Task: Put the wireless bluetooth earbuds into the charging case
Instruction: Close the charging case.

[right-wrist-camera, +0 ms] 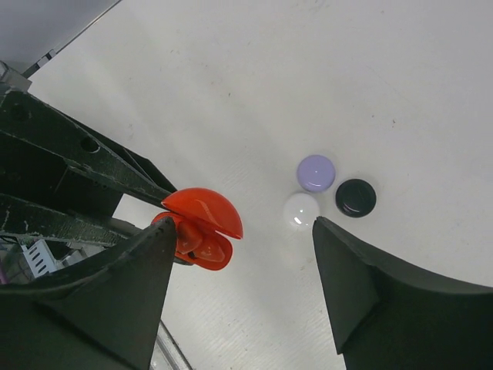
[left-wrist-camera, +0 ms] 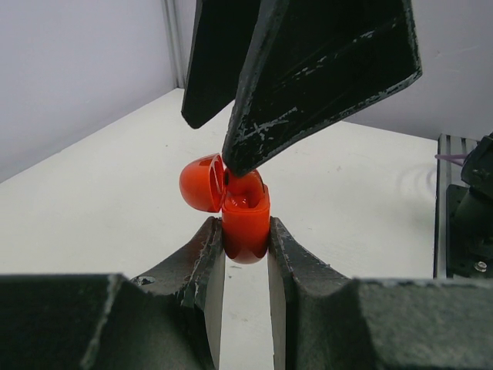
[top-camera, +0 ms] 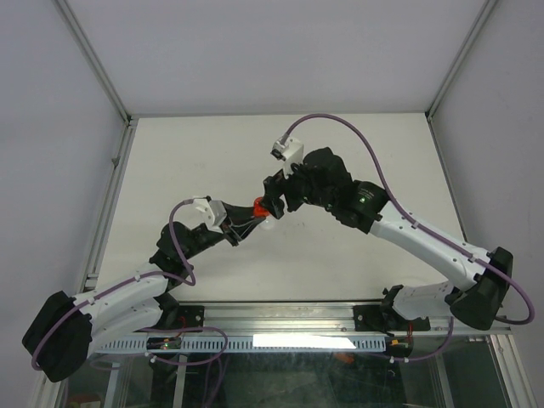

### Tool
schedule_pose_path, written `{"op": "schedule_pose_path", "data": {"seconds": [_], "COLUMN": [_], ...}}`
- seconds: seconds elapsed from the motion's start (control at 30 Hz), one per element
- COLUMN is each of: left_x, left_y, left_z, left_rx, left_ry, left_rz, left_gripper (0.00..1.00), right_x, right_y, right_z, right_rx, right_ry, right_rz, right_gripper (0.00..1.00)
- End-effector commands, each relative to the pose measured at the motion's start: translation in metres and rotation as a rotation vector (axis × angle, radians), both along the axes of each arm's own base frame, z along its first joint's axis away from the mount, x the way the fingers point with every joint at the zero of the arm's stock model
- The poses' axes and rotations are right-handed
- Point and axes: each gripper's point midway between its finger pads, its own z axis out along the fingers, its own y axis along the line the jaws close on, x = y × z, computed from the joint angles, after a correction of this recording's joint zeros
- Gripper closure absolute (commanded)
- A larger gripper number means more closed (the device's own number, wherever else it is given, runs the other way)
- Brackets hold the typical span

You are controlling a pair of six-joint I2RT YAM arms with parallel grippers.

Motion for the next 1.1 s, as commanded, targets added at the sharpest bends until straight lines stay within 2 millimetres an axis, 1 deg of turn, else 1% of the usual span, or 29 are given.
{"op": "schedule_pose_path", "data": {"seconds": [0.0, 0.07, 0.17, 0.27, 0.4, 0.47, 0.53, 0.6, 0.67, 0.77, 0.83, 0.97, 1.07], "left_x": [0.001, 0.004, 0.006, 0.006, 0.004, 0.001, -0.005, -0.013, -0.02, -0.03, -0.036, -0.047, -0.046], "left_y": [0.005, 0.004, 0.003, 0.002, 0.001, 0.0, -0.001, -0.001, -0.001, -0.002, -0.003, -0.005, -0.005], "left_z": [0.023, 0.02, 0.016, 0.016, 0.017, 0.02, 0.021, 0.023, 0.025, 0.028, 0.032, 0.041, 0.042], "left_rx": [-0.089, -0.078, -0.064, -0.057, -0.049, -0.05, -0.051, -0.059, -0.073, -0.085, -0.096, -0.117, -0.123], "left_ry": [-0.047, -0.039, -0.036, -0.04, -0.054, -0.071, -0.09, -0.111, -0.135, -0.162, -0.176, -0.201, -0.189], "left_rz": [0.029, 0.034, 0.039, 0.037, 0.026, 0.008, -0.02, -0.05, -0.08, -0.122, -0.154, -0.206, -0.208], "left_gripper": [1.0, 1.0, 1.0, 1.0, 1.0, 1.0, 1.0, 1.0, 1.0, 1.0, 1.0, 1.0, 1.0], "right_x": [-0.008, -0.015, -0.021, -0.025, -0.029, -0.026, -0.019, -0.018, -0.021, -0.032, -0.036, -0.045, -0.063], "right_y": [-0.006, -0.004, -0.003, 0.002, 0.01, 0.009, 0.003, -0.002, -0.002, 0.001, 0.004, 0.009, 0.012], "right_z": [0.032, 0.041, 0.05, 0.05, 0.044, 0.04, 0.037, 0.036, 0.036, 0.037, 0.034, 0.03, 0.034], "right_rx": [0.086, 0.119, 0.146, 0.158, 0.161, 0.149, 0.127, 0.127, 0.155, 0.204, 0.225, 0.252, 0.285], "right_ry": [-0.053, -0.057, -0.057, -0.037, -0.005, -0.008, -0.026, -0.02, 0.011, 0.057, 0.087, 0.145, 0.172], "right_rz": [0.01, 0.042, 0.07, 0.097, 0.131, 0.122, 0.089, 0.098, 0.148, 0.247, 0.296, 0.393, 0.506], "right_gripper": [0.26, 0.27, 0.31, 0.38, 0.52, 0.54, 0.51, 0.45, 0.41, 0.33, 0.3, 0.29, 0.29]}}
